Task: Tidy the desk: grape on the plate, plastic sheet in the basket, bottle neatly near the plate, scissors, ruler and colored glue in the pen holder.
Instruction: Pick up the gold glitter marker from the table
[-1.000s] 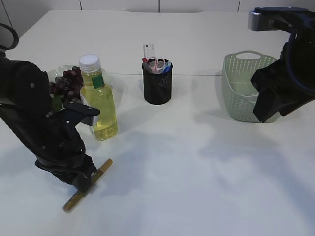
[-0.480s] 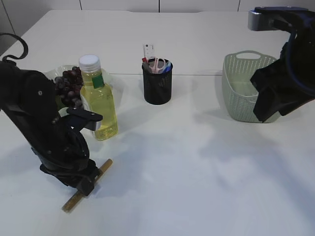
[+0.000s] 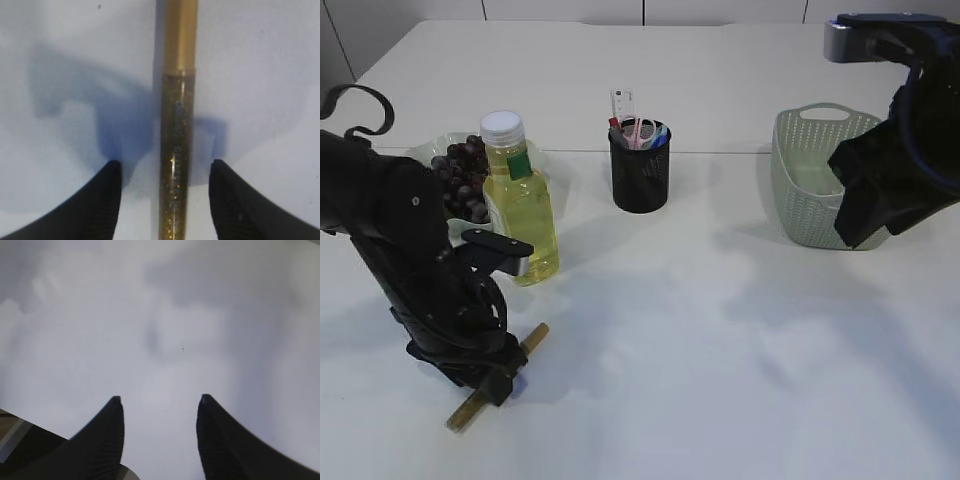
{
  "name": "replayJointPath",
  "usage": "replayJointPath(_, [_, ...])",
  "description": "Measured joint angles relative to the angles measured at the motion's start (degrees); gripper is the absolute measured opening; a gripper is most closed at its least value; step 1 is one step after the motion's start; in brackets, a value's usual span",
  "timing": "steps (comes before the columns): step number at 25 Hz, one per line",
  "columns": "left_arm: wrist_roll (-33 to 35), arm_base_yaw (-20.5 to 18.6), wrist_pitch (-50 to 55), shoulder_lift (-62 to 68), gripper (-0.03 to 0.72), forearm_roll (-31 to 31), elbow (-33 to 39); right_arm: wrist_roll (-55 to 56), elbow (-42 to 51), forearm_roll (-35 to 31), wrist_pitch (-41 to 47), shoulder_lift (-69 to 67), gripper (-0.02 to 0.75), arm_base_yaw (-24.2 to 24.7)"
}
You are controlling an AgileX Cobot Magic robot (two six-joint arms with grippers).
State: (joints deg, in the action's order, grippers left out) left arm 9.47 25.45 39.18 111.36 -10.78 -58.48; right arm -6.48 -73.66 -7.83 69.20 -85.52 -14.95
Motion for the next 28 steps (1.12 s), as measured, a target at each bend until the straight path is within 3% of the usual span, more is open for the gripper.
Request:
replayJointPath(5, [0.0,0.0,0.0,0.1,0.403,0.0,-0.2,0.0,0.0,0.0,0.0,0.0,0.381,0.0])
replayJointPath(18, [0.0,0.0,0.0,0.3,0.153,0.0,-0.2,0.0,0.0,0.0,-0.1,0.0,0.376,0.0])
replayJointPath(28, [0.0,0.0,0.1,0.3,0.125,-0.9,-0.2,0.0,0.0,0.0,-0.1,0.0,0.376,0.0])
